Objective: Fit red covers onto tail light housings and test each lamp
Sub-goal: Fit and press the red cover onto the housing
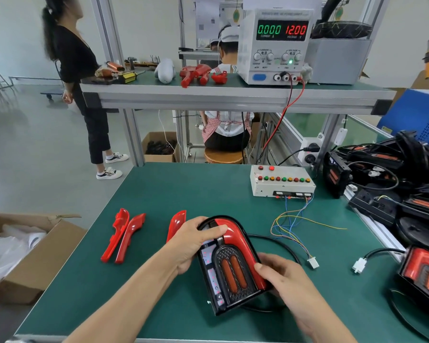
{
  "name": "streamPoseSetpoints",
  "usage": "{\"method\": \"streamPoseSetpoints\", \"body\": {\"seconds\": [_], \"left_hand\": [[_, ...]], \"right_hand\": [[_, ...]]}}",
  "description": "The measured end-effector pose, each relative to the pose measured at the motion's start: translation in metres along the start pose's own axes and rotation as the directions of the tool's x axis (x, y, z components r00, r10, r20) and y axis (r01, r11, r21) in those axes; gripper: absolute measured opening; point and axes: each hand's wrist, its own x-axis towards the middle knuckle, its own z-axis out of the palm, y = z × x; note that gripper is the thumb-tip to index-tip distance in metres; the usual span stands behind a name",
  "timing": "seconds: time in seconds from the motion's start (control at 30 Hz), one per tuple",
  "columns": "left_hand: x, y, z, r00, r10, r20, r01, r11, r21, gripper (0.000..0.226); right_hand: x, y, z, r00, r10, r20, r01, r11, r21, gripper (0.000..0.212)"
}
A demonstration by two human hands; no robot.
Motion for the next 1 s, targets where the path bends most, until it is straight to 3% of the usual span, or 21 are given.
{"method": "streamPoseSetpoints", "body": {"seconds": [0.07, 0.17, 0.27, 0.37, 0.67, 1.0], "left_hand": [[0.000, 0.001, 0.003, 1.000, 0.010, 0.004, -0.010, 1.000, -0.026, 0.059], [-0.001, 0.004, 0.009, 0.998, 0.043, 0.041, -0.043, 0.999, -0.010, 0.061], [-0.001, 0.008, 0.018, 0.995, 0.086, 0.058, -0.089, 0.994, 0.055, 0.055], [-0.001, 0.012, 0.025, 0.991, 0.124, 0.047, -0.129, 0.984, 0.120, 0.050], [0.001, 0.013, 0.027, 0.985, 0.166, 0.041, -0.171, 0.963, 0.207, 0.036], [0.001, 0.015, 0.027, 0.987, 0.152, 0.057, -0.161, 0.969, 0.190, 0.038]], "right_hand": [[0.005, -0.014, 0.006, 0.991, -0.119, -0.057, 0.115, 0.990, -0.080, 0.029], [0.018, -0.042, 0.015, 0.973, -0.227, -0.049, 0.222, 0.971, -0.091, 0.023], [0.033, -0.068, 0.025, 0.984, -0.176, -0.001, 0.174, 0.975, -0.140, 0.033], [0.045, -0.078, 0.033, 0.994, -0.108, 0.035, 0.112, 0.979, -0.173, 0.030], [0.047, -0.069, 0.036, 0.995, -0.047, 0.091, 0.035, 0.991, 0.133, 0.020], [0.050, -0.072, 0.034, 0.995, -0.004, 0.105, -0.015, 0.982, 0.188, 0.018]]}}
